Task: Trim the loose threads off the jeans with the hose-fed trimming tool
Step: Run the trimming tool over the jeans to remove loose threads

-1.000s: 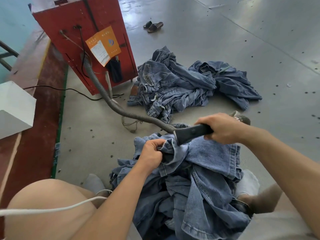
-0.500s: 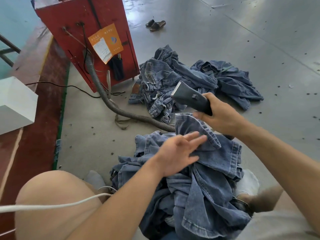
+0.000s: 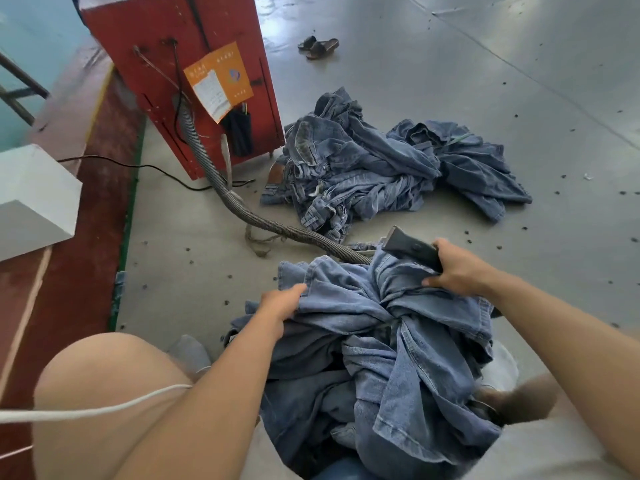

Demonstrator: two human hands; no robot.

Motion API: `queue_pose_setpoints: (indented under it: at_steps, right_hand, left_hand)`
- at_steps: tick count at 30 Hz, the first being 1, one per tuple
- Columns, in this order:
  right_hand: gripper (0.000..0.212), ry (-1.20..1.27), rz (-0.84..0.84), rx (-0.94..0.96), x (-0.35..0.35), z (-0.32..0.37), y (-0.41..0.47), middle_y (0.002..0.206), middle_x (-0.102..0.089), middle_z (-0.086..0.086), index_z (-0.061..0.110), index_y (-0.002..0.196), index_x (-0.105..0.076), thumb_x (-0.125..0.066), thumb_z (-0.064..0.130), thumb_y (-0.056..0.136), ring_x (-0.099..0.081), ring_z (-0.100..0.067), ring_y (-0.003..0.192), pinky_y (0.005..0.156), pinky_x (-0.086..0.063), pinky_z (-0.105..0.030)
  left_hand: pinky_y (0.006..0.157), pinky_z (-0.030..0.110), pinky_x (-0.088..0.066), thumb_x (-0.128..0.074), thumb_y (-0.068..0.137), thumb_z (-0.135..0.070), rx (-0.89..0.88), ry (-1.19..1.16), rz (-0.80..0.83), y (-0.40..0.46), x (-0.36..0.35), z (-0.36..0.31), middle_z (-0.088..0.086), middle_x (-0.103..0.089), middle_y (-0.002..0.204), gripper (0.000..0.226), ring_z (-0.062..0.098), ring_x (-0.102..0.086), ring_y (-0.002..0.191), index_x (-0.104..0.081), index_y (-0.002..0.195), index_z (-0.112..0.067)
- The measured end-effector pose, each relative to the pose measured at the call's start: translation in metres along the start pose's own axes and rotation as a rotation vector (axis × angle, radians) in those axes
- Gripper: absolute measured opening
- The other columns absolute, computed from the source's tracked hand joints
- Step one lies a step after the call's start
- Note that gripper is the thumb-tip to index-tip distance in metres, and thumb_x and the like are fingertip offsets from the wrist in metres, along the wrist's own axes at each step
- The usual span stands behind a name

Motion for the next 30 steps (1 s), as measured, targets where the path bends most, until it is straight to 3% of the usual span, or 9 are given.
queue_pose_setpoints:
  at_steps: [3,8,11,14,18,20,24,26,30]
  right_hand:
    - [0.049,-0.018,0.006,-0.011,-0.004,-0.003,0.003,0.113,-0.062,-0.014,0.016,0.118,-0.041,-0.08,0.019,0.089,-0.057,-0.029,0.095,0.078,-0.042,-0.035]
    - [0.05,0.031,-0.065,0.052,0.009,0.016,0.003,0.106,-0.061,-0.009,0.015,0.131,-0.043,-0.075,0.023,0.094,-0.059,-0.028,0.093,0.077,-0.043,-0.036]
    - [0.042,0.101,-0.171,0.111,0.028,0.026,-0.003,0.093,-0.061,-0.003,0.021,0.123,-0.043,-0.073,0.03,0.096,-0.058,-0.016,0.078,0.064,-0.041,-0.035]
    - [0.046,0.141,-0.242,0.149,0.046,0.034,-0.011,0.095,-0.063,-0.008,0.022,0.127,-0.039,-0.072,0.033,0.097,-0.057,-0.019,0.077,0.07,-0.041,-0.037]
    - [0.047,0.131,-0.277,0.245,0.063,0.049,-0.031,0.087,-0.06,0.002,0.037,0.116,-0.027,-0.063,0.058,0.094,-0.062,-0.015,0.072,0.06,-0.044,-0.028]
    - [0.046,0.092,-0.257,0.289,0.065,0.057,-0.042,0.083,-0.063,0.002,0.039,0.113,-0.031,-0.059,0.066,0.089,-0.064,-0.016,0.069,0.06,-0.049,-0.031]
    - [0.042,0.037,-0.209,0.348,0.06,0.065,-0.055,0.078,-0.066,0.007,0.041,0.104,-0.04,-0.06,0.07,0.081,-0.064,-0.011,0.063,0.059,-0.054,-0.036]
    - [0.042,0.012,-0.212,0.36,0.056,0.066,-0.058,0.076,-0.065,0.01,0.041,0.101,-0.041,-0.062,0.071,0.08,-0.062,-0.007,0.06,0.057,-0.051,-0.032]
    - [0.044,0.011,-0.218,0.346,0.053,0.066,-0.056,0.079,-0.065,0.012,0.041,0.103,-0.041,-0.061,0.072,0.079,-0.063,-0.006,0.063,0.057,-0.049,-0.029]
  left_hand:
    - [0.087,0.038,-0.053,-0.086,0.075,-0.055,-0.077,0.238,0.119,0.002,0.0,0.011,0.004,-0.062,0.128,0.08,0.025,-0.063,0.109,-0.059,0.134,-0.009]
    - [0.112,0.052,-0.043,-0.078,0.088,-0.036,-0.284,0.317,0.069,-0.004,0.002,0.007,0.008,-0.072,0.116,0.015,0.035,-0.056,0.125,-0.075,0.097,-0.024]
    - [0.096,0.047,-0.055,-0.064,0.101,-0.022,-0.354,-0.054,0.112,-0.022,-0.001,-0.011,0.004,-0.072,0.105,0.007,0.022,-0.064,0.1,-0.067,0.095,-0.023]
    - [0.069,0.035,-0.055,-0.056,0.105,-0.015,-0.343,-0.402,0.284,-0.041,-0.007,-0.03,0.001,-0.072,0.091,0.013,0.015,-0.067,0.079,-0.063,0.096,-0.023]
    - [0.071,0.037,-0.044,-0.056,0.082,0.0,-0.375,-0.719,0.583,-0.066,-0.009,-0.044,0.006,-0.051,0.068,0.022,0.018,-0.051,0.064,-0.047,0.07,-0.016]
    - [0.069,0.034,-0.036,-0.05,0.07,-0.005,-0.336,-0.855,0.602,-0.073,-0.011,-0.04,0.004,-0.041,0.067,0.018,0.018,-0.04,0.067,-0.04,0.062,-0.018]
    - [0.084,0.037,-0.049,-0.045,0.095,-0.018,-0.024,-1.143,0.483,-0.066,-0.028,-0.018,0.011,-0.063,0.076,0.027,0.026,-0.058,0.083,-0.059,0.072,-0.013]
    - [0.078,0.041,-0.055,-0.045,0.097,-0.002,0.044,-0.992,0.408,-0.066,-0.04,-0.011,0.015,-0.071,0.073,0.036,0.029,-0.064,0.08,-0.069,0.07,-0.002]
    - [0.091,0.049,-0.059,-0.057,0.096,0.002,0.087,-0.818,0.479,-0.074,-0.052,-0.009,0.027,-0.071,0.117,0.024,0.037,-0.07,0.107,-0.068,0.117,0.009]
Point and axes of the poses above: each hand's wrist, its own y-axis towards the middle knuckle, its own x-axis out of the back of the hand, z = x × y, the point moved 4 cm from there along y, towards the middle knuckle
